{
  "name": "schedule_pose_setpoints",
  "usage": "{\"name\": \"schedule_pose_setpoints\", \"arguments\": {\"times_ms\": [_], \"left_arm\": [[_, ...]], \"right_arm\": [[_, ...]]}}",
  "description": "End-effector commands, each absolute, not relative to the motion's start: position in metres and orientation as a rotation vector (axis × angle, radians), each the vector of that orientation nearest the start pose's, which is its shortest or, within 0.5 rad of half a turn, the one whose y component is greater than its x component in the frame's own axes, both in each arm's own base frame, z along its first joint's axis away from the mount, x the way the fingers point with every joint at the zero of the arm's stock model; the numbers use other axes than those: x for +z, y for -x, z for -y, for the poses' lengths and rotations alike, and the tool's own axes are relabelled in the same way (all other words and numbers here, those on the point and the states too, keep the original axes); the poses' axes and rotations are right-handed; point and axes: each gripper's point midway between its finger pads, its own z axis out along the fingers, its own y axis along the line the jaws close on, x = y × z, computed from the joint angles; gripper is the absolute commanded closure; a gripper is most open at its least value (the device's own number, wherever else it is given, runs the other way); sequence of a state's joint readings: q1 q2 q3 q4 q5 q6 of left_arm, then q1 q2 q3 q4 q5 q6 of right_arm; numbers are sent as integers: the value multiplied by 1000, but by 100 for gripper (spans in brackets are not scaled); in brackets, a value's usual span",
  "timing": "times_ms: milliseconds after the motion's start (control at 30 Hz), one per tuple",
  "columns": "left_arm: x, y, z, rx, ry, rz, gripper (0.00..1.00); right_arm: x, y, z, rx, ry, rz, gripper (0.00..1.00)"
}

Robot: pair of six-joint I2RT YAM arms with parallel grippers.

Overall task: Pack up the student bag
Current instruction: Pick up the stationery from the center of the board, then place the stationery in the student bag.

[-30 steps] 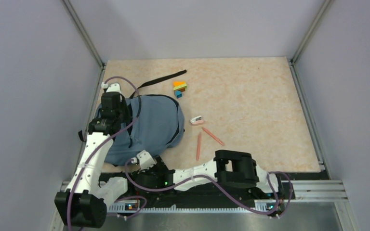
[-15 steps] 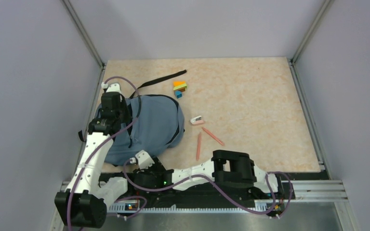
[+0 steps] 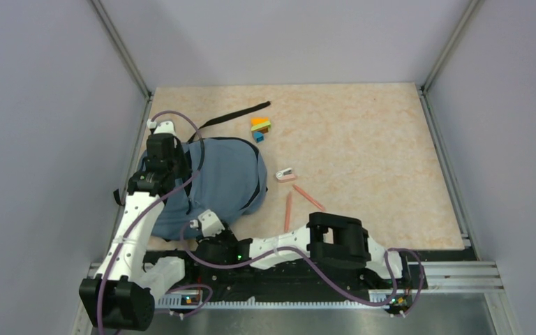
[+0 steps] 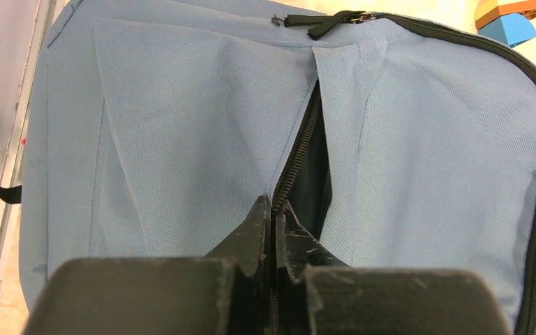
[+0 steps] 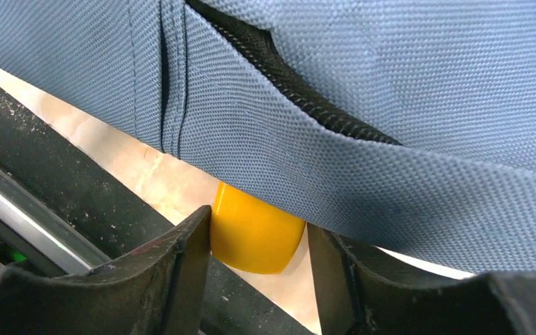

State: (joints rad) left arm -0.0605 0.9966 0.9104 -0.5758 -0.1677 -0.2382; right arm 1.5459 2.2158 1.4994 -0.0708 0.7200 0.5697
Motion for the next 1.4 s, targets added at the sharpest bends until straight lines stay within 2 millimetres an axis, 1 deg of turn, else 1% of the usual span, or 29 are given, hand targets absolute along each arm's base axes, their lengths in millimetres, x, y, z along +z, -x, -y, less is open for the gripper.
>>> {"name": "schedule_pose_setpoints", "arguments": {"times_ms": [0, 67, 133, 200, 233, 267, 300, 433, 500, 600, 633, 700, 767, 833, 867, 933, 967, 1067, 1133, 1167, 1267, 1367], "left_arm": [[209, -304, 3, -28, 292, -2120, 100], [210, -304, 4, -34, 289, -2120, 100], [209, -303, 5, -38, 287, -2121, 100], [210, -303, 5, -40, 288, -2119, 100], [210, -303, 5, -43, 287, -2120, 100], [210, -303, 6, -48, 286, -2119, 100], [210, -302, 7, -52, 285, -2119, 100], [213, -299, 8, -63, 282, -2113, 100], [214, -298, 8, -64, 283, -2107, 100], [217, -296, 5, -52, 295, -2102, 100], [217, -296, 6, -58, 293, -2101, 100], [218, -297, 9, -77, 284, -2099, 100], [217, -298, 12, -95, 275, -2107, 100], [216, -298, 13, -98, 273, -2116, 100], [215, -298, 12, -93, 278, -2118, 100], [215, -297, 10, -85, 285, -2117, 100], [216, -297, 10, -82, 288, -2113, 100], [219, -296, 8, -77, 290, -2098, 100], [220, -296, 6, -70, 296, -2092, 100], [220, -296, 6, -67, 298, -2092, 100], [218, -297, 6, -72, 298, -2097, 100], [216, -298, 9, -89, 294, -2108, 100]], "right_arm": [[16, -118, -527, 362, 689, -2048, 54], [13, -123, -518, 358, 674, -2051, 64], [17, -128, -510, 394, 654, -2052, 73], [30, -132, -501, 440, 637, -2035, 83], [38, -133, -495, 457, 634, -2019, 85], [56, -133, -490, 482, 632, -1989, 88], [68, -134, -484, 492, 629, -1966, 91], [108, -139, -452, 519, 606, -1887, 100], [124, -142, -433, 515, 595, -1854, 100], [159, -149, -413, 545, 574, -1792, 100], [172, -154, -409, 565, 570, -1771, 100], [197, -166, -408, 637, 571, -1728, 100], [225, -180, -413, 730, 569, -1666, 100], [248, -192, -424, 811, 598, -1603, 100], [257, -198, -432, 832, 614, -1576, 100], [267, -205, -450, 848, 676, -1538, 100], [265, -208, -462, 843, 711, -1526, 100], [263, -210, -493, 862, 817, -1487, 100], [265, -212, -511, 883, 861, -1463, 100], [262, -210, -519, 900, 887, -1454, 100], [252, -212, -535, 910, 927, -1459, 100], [243, -216, -548, 924, 944, -1469, 100]]}}
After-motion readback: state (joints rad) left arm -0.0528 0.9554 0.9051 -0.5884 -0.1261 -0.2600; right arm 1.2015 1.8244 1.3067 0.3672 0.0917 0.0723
